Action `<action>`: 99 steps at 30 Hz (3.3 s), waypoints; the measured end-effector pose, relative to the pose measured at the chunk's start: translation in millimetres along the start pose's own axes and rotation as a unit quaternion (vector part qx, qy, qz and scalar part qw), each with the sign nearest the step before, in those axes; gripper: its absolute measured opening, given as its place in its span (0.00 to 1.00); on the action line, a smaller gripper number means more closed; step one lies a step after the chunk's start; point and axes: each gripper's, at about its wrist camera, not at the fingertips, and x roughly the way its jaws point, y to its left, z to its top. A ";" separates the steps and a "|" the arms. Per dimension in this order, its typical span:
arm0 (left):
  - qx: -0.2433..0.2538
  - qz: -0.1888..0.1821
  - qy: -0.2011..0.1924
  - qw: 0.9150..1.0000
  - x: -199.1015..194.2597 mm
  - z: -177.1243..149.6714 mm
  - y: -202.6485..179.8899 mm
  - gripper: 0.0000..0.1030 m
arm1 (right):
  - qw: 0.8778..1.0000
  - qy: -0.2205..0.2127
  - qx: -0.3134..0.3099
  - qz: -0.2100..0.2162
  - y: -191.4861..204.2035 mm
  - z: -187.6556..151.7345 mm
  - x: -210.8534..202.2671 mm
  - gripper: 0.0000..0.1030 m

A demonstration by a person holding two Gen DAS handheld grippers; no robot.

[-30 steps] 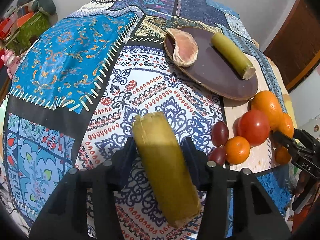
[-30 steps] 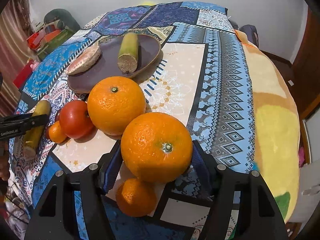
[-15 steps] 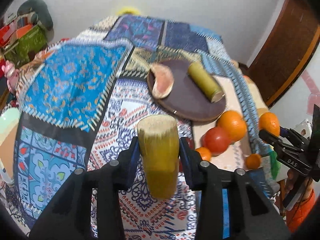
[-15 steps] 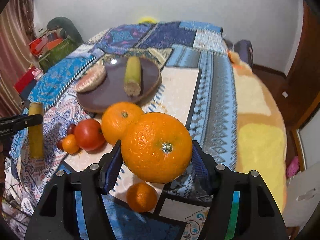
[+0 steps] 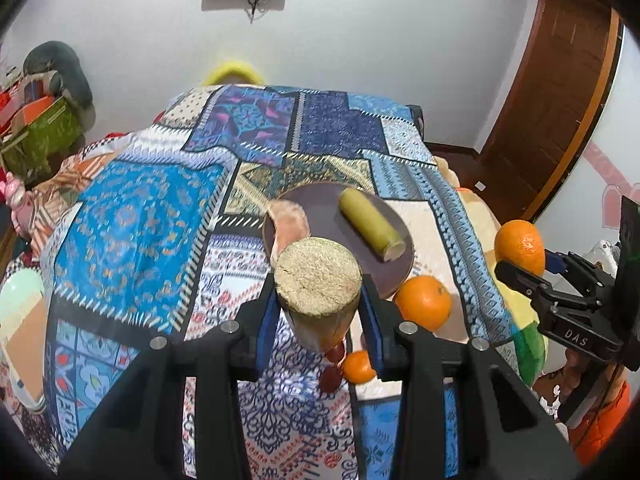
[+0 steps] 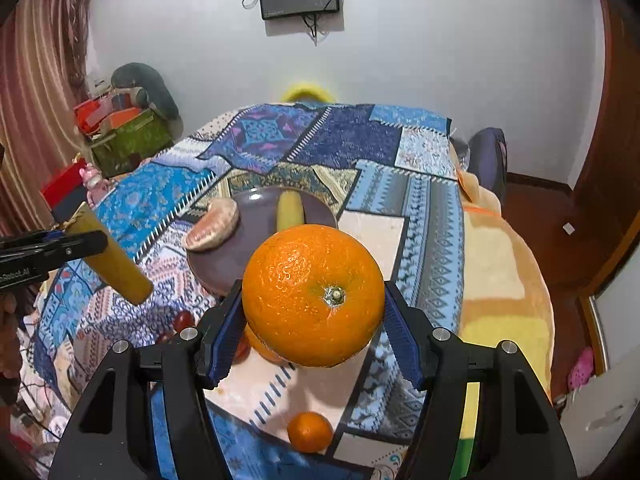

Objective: Organize fruits
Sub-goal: 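Lift the cylinder with the left tool while the right tool grasps the large orange, then lower the cylinder onto the plate with the left tool while the right tool sets the orange there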

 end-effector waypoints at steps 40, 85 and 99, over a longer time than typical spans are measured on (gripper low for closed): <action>-0.035 -0.041 0.075 0.996 169.8 73.7 12.6 0.40 | 0.999 0.013 -0.032 0.029 4.5 54.0 94.1 0.60; -0.030 0.054 0.028 0.998 128.7 55.7 100.1 0.53 | 0.987 0.109 -0.113 0.044 86.7 76.1 182.0 0.61; -0.023 0.053 0.022 0.998 106.0 52.4 86.4 0.53 | 0.987 0.085 -0.127 0.041 90.3 72.3 150.2 0.74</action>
